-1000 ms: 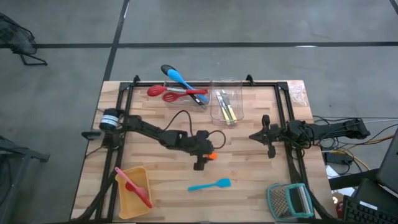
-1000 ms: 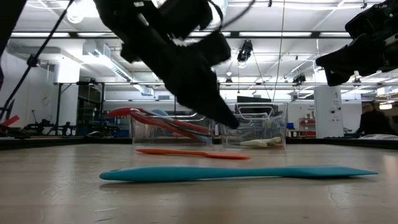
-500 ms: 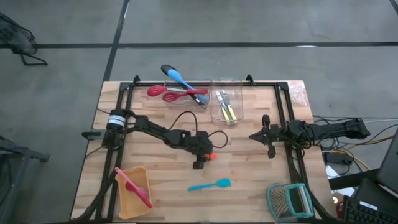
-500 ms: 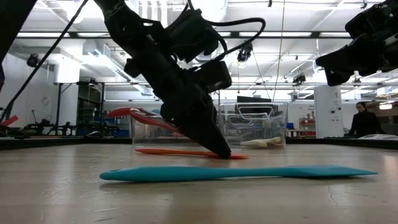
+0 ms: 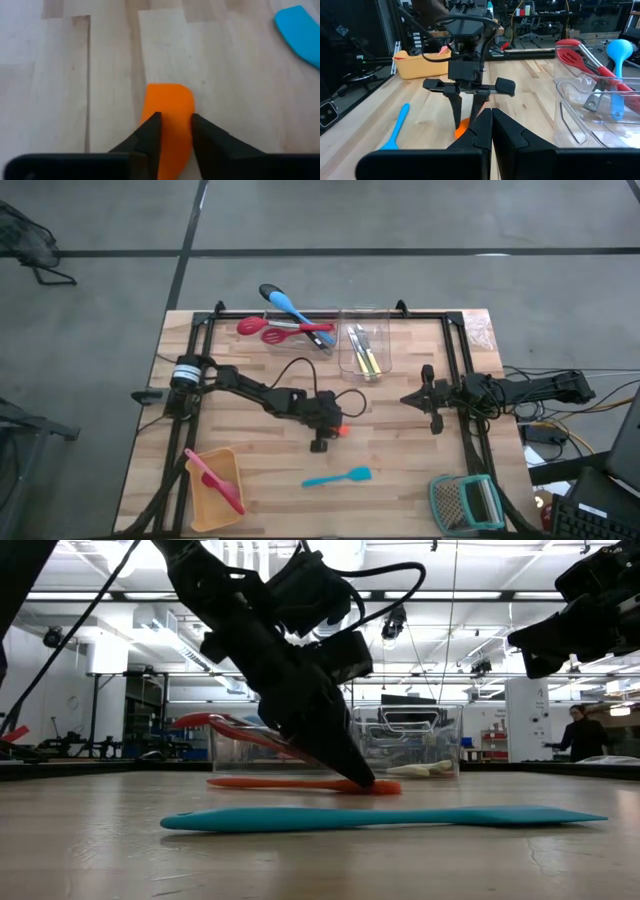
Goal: Pick & Place Kitchen Items
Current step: Put the orange spatula into the yellow bin
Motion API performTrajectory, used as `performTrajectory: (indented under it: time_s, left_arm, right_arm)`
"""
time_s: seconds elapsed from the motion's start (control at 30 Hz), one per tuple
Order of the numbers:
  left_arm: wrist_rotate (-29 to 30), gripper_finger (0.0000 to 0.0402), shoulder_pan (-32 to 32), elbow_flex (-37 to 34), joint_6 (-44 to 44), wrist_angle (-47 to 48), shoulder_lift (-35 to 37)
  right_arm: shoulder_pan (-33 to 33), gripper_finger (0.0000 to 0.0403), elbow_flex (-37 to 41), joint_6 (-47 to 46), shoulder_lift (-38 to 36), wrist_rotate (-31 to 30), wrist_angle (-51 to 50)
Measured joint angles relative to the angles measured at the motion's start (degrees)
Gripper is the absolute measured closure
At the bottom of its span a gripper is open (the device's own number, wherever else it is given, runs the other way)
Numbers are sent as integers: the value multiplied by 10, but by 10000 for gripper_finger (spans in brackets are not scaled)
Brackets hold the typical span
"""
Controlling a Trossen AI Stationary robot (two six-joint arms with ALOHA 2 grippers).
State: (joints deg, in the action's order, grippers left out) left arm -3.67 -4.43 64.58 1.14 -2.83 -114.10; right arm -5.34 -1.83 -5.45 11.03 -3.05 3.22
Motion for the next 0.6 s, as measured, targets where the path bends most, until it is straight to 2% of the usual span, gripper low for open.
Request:
performTrajectory:
  time_s: [0.3, 0.6]
  left_arm:
    - [-25, 394, 0, 5, 12, 3, 0]
    - [-30, 399, -2, 5, 16, 7, 9]
  right_arm:
    - [0, 394, 0, 0, 0, 0, 0]
    - [0, 394, 0, 0, 0, 0, 0]
